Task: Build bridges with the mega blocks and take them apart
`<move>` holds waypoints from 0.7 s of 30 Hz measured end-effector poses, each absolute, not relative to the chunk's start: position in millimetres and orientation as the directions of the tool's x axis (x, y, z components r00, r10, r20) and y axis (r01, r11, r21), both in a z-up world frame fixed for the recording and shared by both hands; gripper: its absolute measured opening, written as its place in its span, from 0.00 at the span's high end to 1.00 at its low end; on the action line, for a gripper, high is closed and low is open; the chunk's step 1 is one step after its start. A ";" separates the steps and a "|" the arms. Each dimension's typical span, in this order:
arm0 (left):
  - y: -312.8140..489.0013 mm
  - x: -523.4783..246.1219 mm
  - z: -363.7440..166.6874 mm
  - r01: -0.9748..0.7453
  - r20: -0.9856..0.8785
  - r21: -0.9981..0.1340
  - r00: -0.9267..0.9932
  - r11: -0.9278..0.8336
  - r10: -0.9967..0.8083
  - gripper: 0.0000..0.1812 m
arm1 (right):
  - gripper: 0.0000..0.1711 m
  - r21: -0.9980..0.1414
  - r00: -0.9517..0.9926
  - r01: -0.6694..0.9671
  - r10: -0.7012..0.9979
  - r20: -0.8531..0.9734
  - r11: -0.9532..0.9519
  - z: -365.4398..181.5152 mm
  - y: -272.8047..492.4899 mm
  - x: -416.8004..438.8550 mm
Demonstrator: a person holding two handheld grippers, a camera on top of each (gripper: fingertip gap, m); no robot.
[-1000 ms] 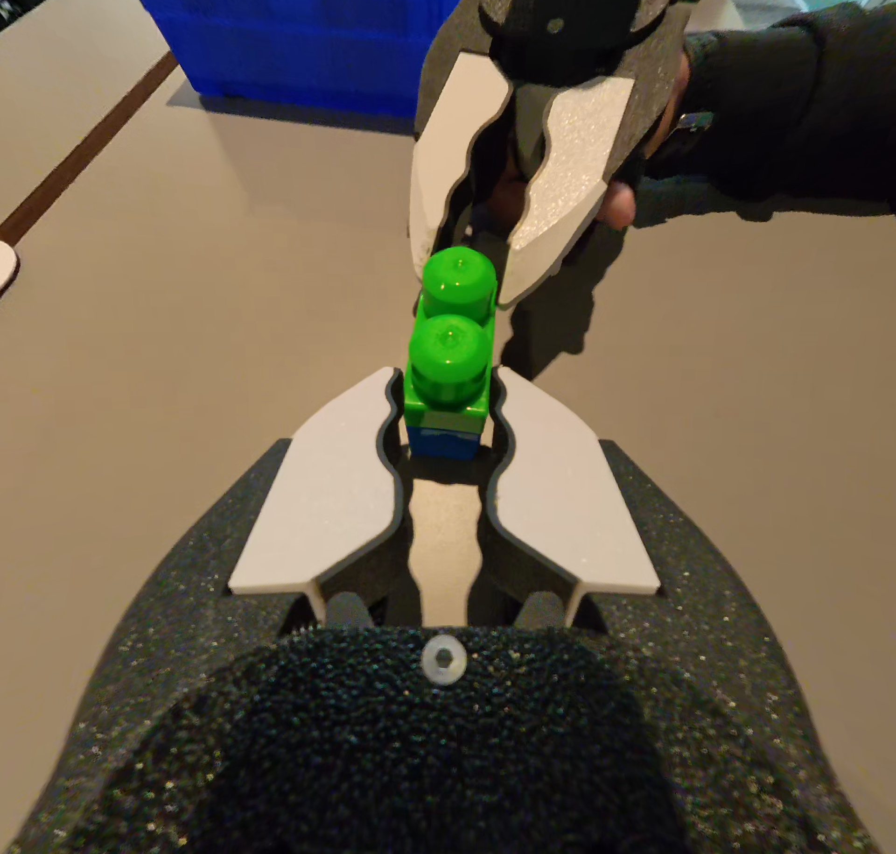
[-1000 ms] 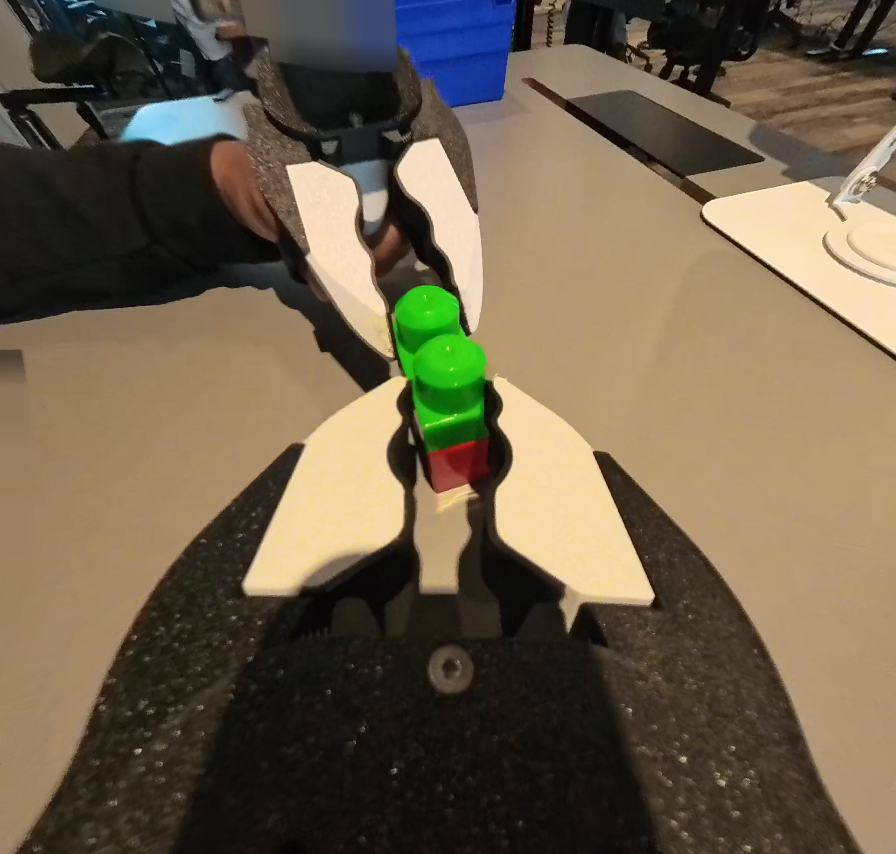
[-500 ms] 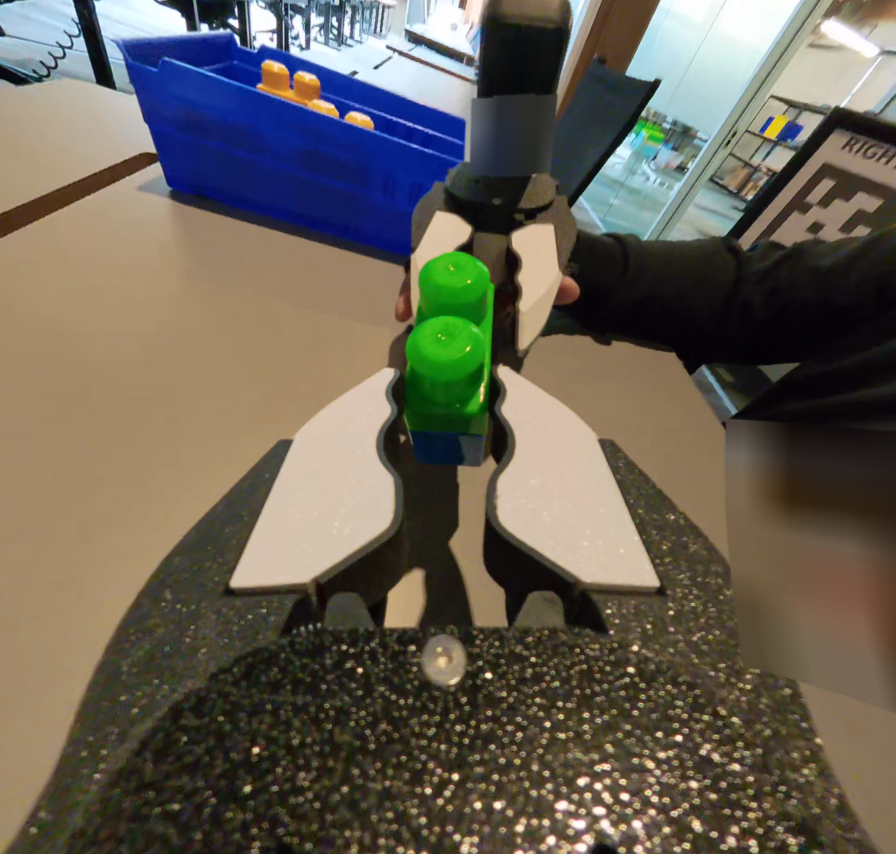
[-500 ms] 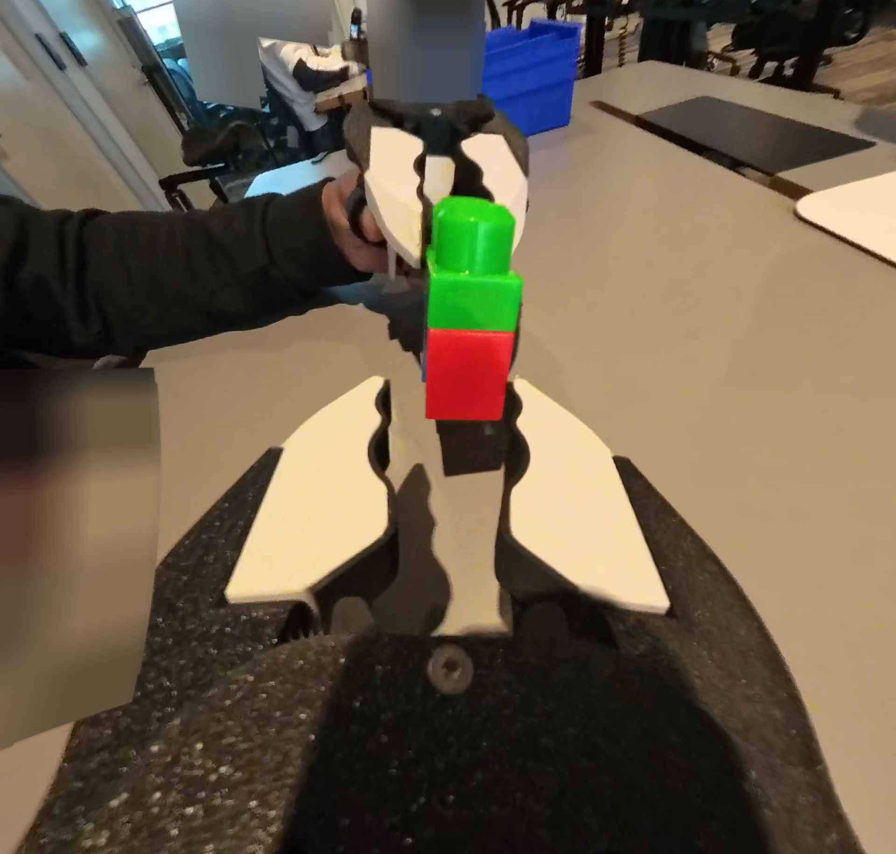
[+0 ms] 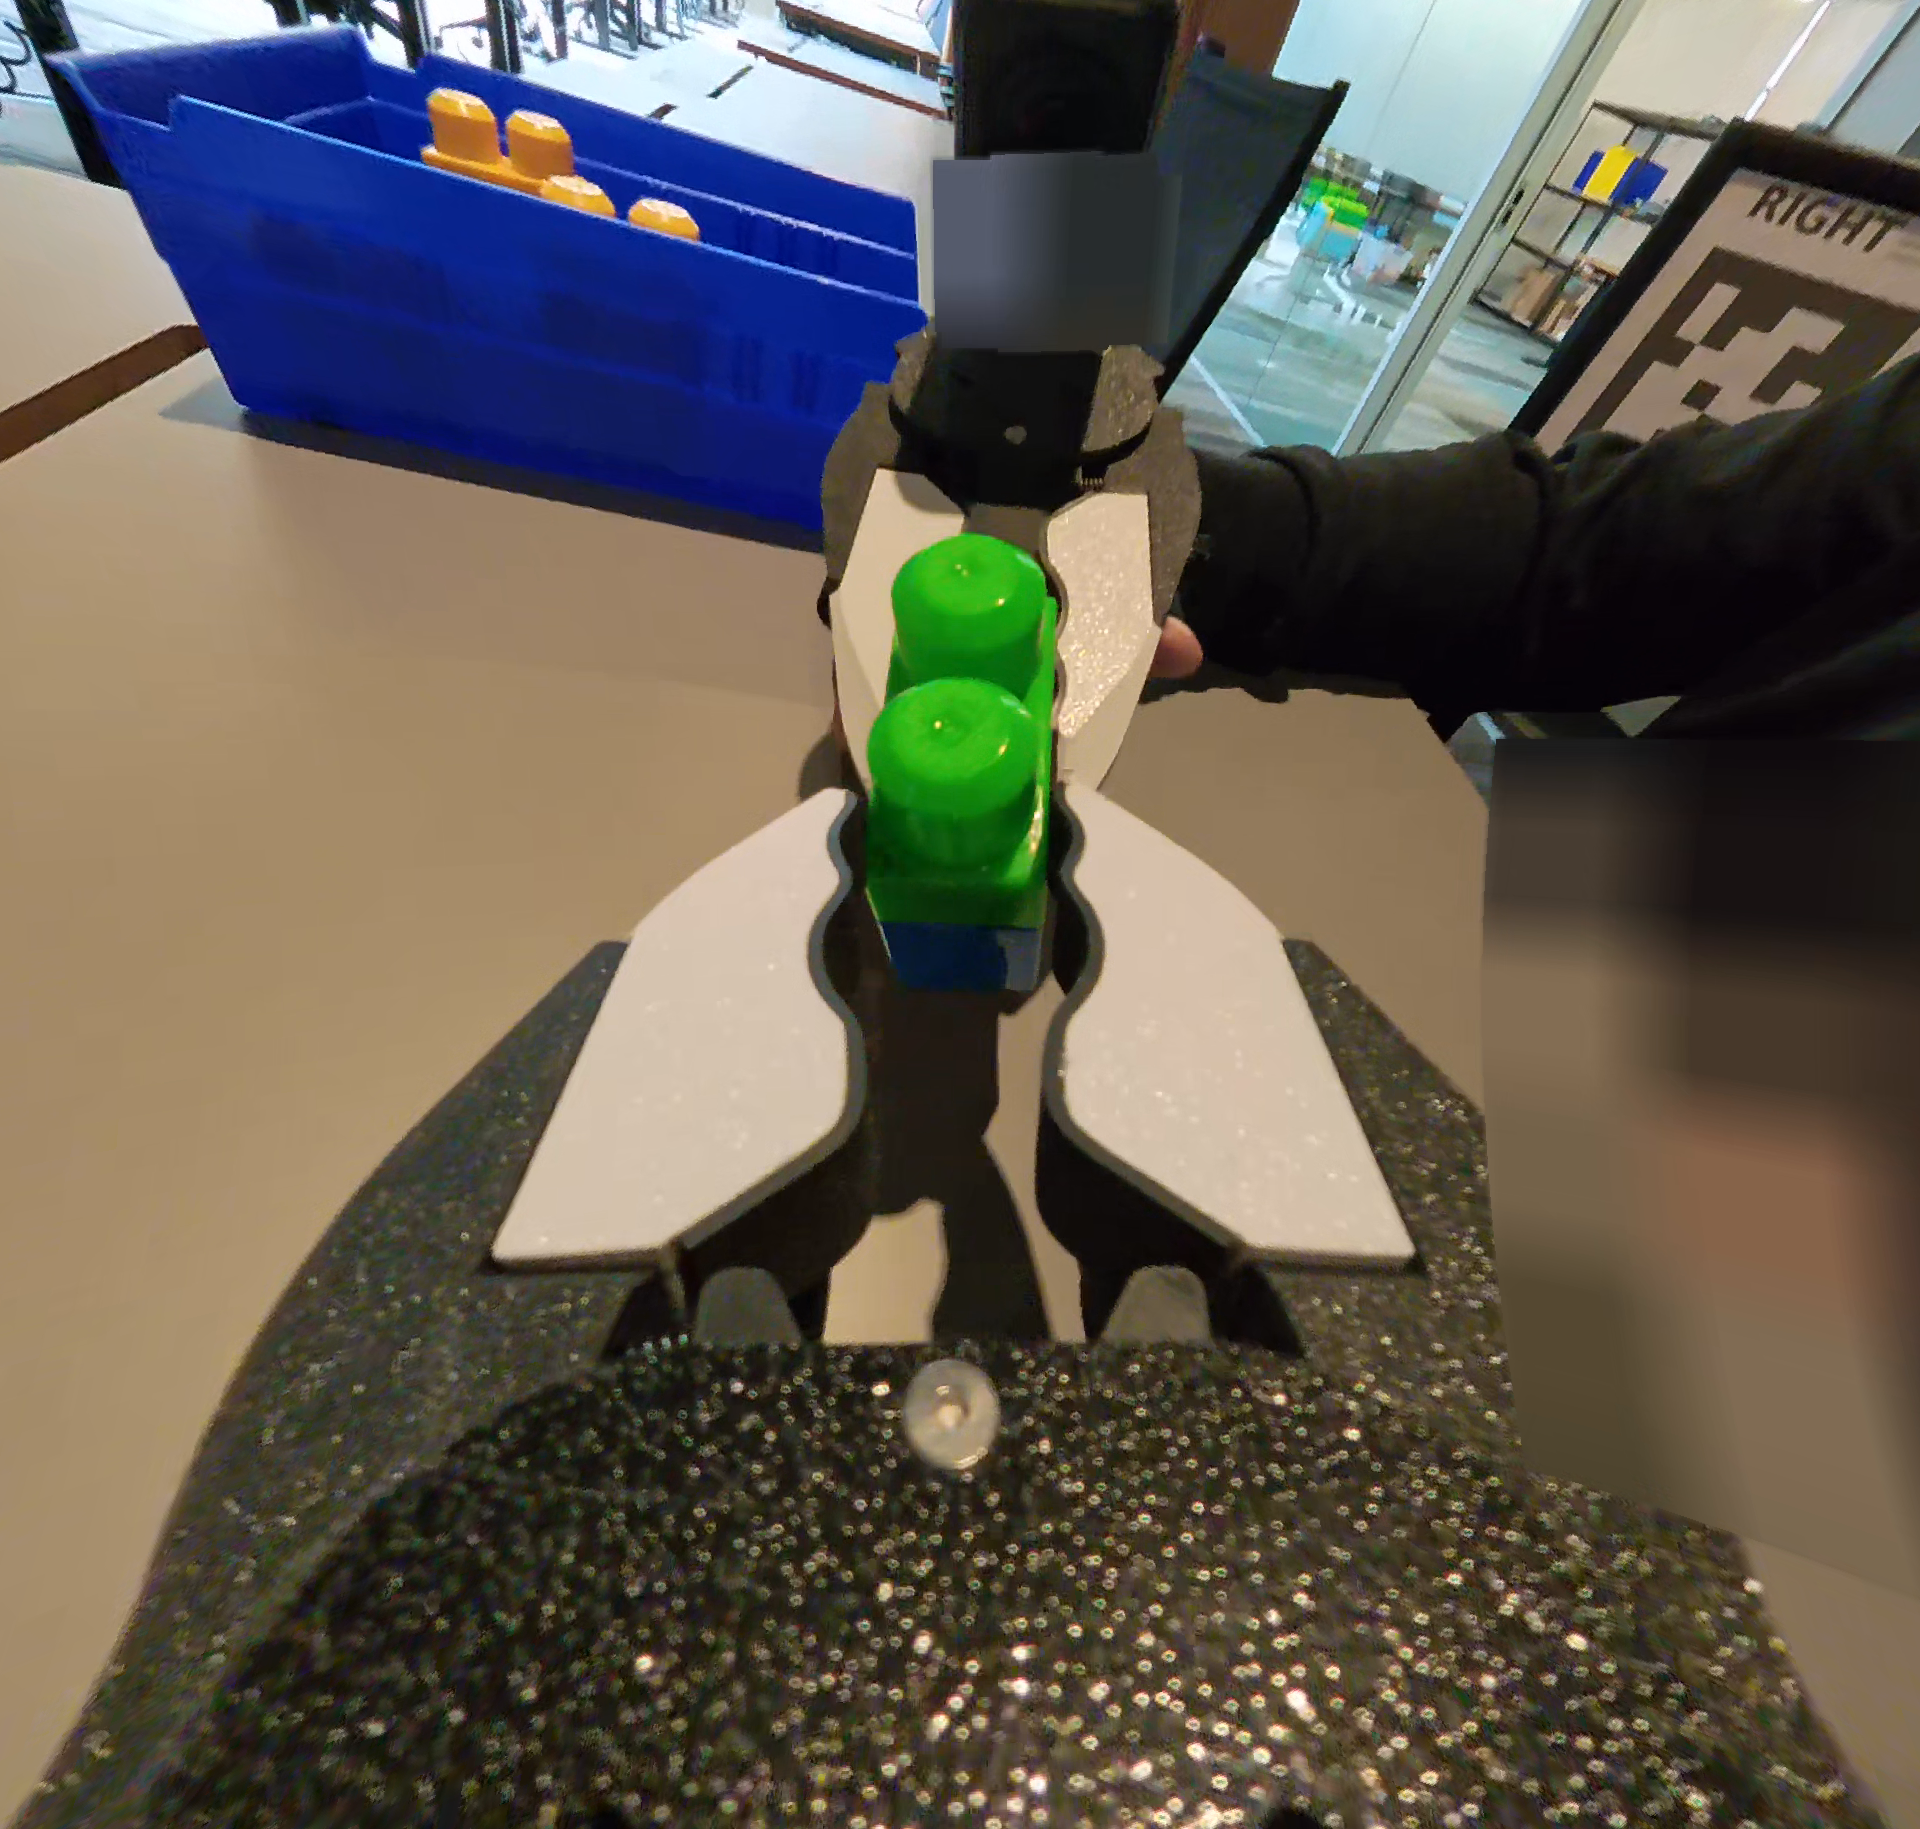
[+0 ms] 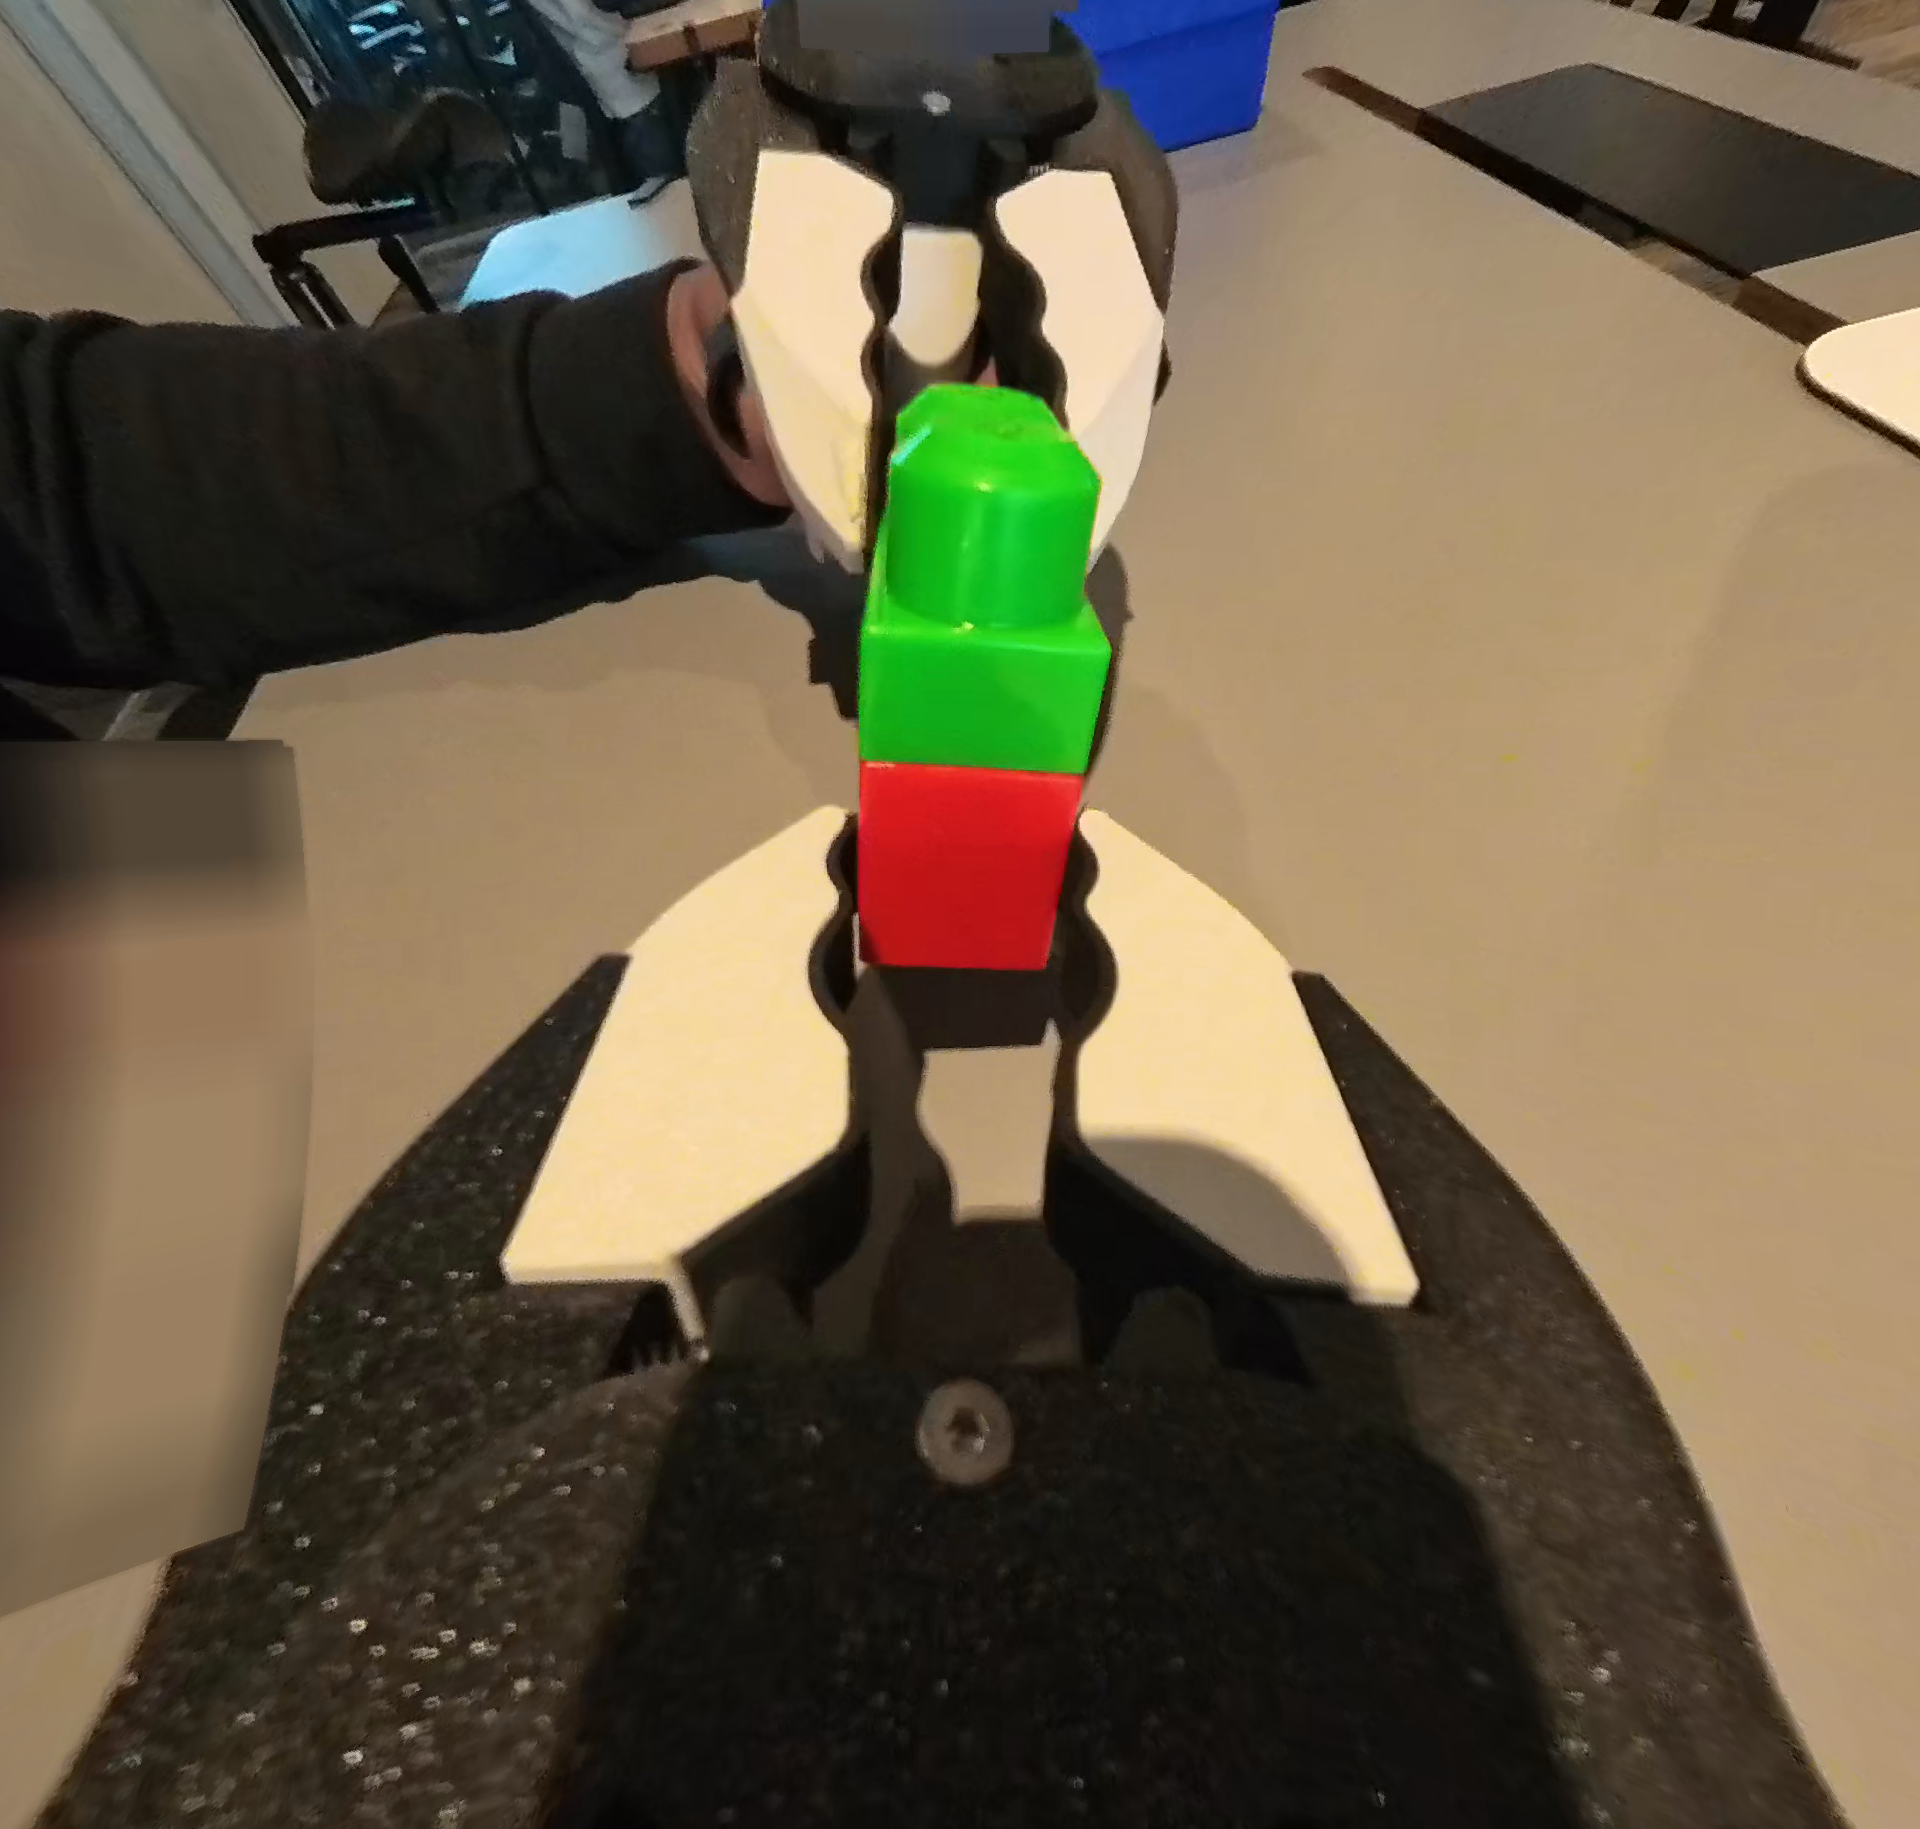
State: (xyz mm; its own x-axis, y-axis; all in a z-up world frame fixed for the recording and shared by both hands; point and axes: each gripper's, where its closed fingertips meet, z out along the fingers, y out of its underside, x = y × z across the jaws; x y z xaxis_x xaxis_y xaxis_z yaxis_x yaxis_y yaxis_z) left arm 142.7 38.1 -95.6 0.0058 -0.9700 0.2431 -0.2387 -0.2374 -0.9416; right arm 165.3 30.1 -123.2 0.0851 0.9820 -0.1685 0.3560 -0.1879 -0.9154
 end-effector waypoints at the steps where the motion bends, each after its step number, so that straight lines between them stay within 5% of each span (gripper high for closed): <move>1: 37.3 143.0 -97.3 -0.247 0.239 -0.941 0.003 -0.232 -0.971 0.82 | 0.79 -0.914 0.081 0.361 0.982 -0.169 -0.187 -124.1 29.4 165.9; 21: 30.3 149.0 -102.3 -0.267 0.252 -0.935 -0.033 -0.234 -0.967 0.82 | 0.79 -0.905 0.002 0.360 0.970 -0.245 -0.229 -124.1 21.6 171.8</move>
State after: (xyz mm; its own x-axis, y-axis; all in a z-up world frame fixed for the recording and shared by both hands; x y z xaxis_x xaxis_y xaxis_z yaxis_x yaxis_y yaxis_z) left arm 149.0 30.3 -102.3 -0.0333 -0.9671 0.2521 -0.2670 -0.2344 -0.9348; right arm 171.8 21.6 -124.1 0.0020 0.9695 -0.2450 0.3596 -0.2293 -0.9045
